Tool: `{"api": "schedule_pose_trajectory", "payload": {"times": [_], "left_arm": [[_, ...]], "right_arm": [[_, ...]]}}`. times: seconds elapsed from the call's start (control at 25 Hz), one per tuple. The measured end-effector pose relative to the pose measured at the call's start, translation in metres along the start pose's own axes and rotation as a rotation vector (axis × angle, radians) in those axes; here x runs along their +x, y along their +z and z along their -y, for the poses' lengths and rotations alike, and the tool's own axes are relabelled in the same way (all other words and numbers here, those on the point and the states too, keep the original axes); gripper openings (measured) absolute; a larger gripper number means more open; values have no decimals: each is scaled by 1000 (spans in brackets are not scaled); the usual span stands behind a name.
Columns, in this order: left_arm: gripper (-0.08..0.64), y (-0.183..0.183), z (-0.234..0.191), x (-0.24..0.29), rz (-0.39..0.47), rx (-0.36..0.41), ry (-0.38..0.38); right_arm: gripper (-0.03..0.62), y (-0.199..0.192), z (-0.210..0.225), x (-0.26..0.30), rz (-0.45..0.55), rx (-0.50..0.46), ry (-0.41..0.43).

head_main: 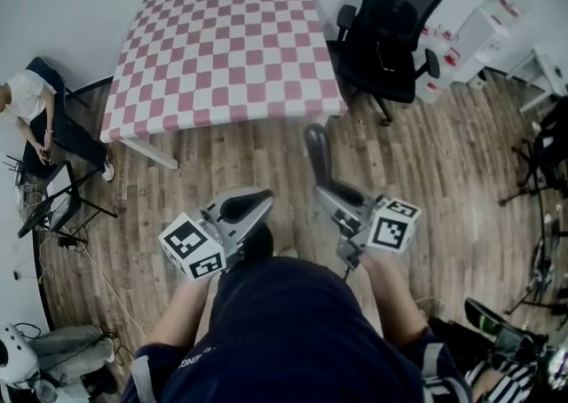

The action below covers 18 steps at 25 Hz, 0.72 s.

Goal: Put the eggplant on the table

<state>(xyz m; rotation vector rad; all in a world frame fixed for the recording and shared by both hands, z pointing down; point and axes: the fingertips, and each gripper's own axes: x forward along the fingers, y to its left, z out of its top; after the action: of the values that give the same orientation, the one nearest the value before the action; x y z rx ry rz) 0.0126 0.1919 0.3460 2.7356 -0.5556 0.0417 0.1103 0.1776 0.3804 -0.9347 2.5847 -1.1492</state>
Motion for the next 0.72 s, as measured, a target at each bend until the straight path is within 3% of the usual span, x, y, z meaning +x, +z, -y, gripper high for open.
{"api": "schedule_pose_trajectory", "payload": {"times": [0.16,0.4,0.52,0.6,0.72], "left_arm": [[37,10,-30,21,-7,-26,-7],[37,8,-130,53,-26,-35,-52],[37,34,-167,49,-33,-39,-58],[37,37,-156,19,-31,-43,-52],[37,-16,-132,-14,-16,2,-26]], "right_arm": [[146,21,21,11,-9,14,-25],[146,52,97,79,17,45,-82],[145,73,94,113,9,57,-105],[145,61,69,120,-2,59,-115],[145,1,67,109,2,9,-87]]}}
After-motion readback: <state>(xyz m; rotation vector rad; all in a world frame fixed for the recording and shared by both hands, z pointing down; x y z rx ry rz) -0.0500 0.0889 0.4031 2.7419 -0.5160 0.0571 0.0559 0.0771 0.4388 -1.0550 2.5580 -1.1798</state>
